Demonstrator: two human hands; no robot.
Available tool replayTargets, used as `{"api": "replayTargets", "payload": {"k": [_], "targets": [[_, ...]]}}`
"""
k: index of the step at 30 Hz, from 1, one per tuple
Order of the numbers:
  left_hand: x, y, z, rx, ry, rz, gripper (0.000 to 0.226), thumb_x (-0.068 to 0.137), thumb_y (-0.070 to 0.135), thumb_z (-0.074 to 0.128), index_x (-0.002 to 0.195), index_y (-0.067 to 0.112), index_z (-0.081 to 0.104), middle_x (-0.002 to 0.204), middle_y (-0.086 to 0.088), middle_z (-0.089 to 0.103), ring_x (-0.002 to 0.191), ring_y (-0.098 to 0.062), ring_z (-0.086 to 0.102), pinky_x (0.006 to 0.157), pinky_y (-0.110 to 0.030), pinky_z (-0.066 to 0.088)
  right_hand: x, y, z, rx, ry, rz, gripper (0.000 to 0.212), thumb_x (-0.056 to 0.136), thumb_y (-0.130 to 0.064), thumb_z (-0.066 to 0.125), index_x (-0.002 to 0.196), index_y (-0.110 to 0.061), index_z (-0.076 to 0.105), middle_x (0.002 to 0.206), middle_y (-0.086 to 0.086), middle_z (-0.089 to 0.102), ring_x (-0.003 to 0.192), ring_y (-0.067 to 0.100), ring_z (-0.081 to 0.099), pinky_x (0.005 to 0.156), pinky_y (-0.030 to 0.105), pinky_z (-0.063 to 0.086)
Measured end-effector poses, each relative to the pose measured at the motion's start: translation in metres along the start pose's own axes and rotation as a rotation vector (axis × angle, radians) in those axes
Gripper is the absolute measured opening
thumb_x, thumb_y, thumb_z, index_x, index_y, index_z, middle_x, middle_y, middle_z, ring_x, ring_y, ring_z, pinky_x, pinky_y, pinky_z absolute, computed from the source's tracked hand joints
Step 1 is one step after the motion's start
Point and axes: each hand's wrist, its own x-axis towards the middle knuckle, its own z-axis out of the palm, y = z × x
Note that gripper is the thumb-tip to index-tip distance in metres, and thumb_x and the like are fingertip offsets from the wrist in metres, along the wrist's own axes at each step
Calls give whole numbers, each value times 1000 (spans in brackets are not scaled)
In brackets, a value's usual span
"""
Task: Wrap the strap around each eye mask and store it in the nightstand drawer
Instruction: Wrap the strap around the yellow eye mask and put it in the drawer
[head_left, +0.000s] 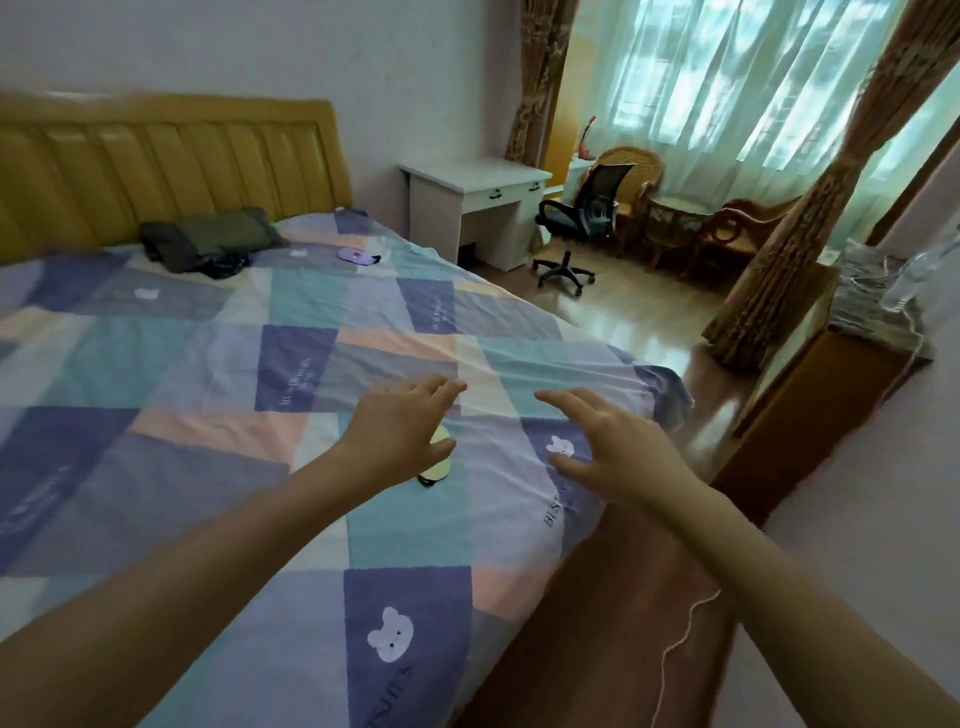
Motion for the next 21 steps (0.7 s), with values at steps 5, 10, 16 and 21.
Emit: {"api": "replayTargets", "payload": {"k": [5, 10, 16, 21], "targets": [[39, -8, 47, 29, -78, -161, 66, 89, 51, 50, 145, 26, 28, 143, 5, 43, 117, -21, 53, 84, -34, 44, 86, 44, 48, 88, -101, -192, 62, 89, -39, 58, 144, -32, 31, 141, -7, 45, 116, 19, 55, 80, 33, 49], [76, -32, 111, 42, -147, -318, 64, 90, 50, 48, 145, 25, 25, 145, 4, 38, 118, -22, 51, 84, -35, 42, 169, 69, 115, 121, -196, -355, 56, 88, -39, 56, 140, -33, 35, 139, -10, 47, 119, 16, 52, 85, 35, 47], [131, -60, 212, -14, -267, -473, 64, 91, 46, 49, 145, 23, 25, 145, 3, 37, 117, -21, 51, 83, -35, 41, 261, 110, 200, 124, -376, -439, 52, 90, -38, 54, 138, -35, 36, 138, -12, 48, 120, 15, 52, 86, 35, 48], [173, -74, 293, -75, -332, -581, 61, 91, 44, 49, 144, 24, 25, 142, 4, 36, 112, -21, 52, 80, -33, 38, 331, 139, 277, 154, -499, -476, 51, 90, -37, 54, 138, -37, 36, 138, -13, 47, 118, 14, 54, 85, 33, 48]]}}
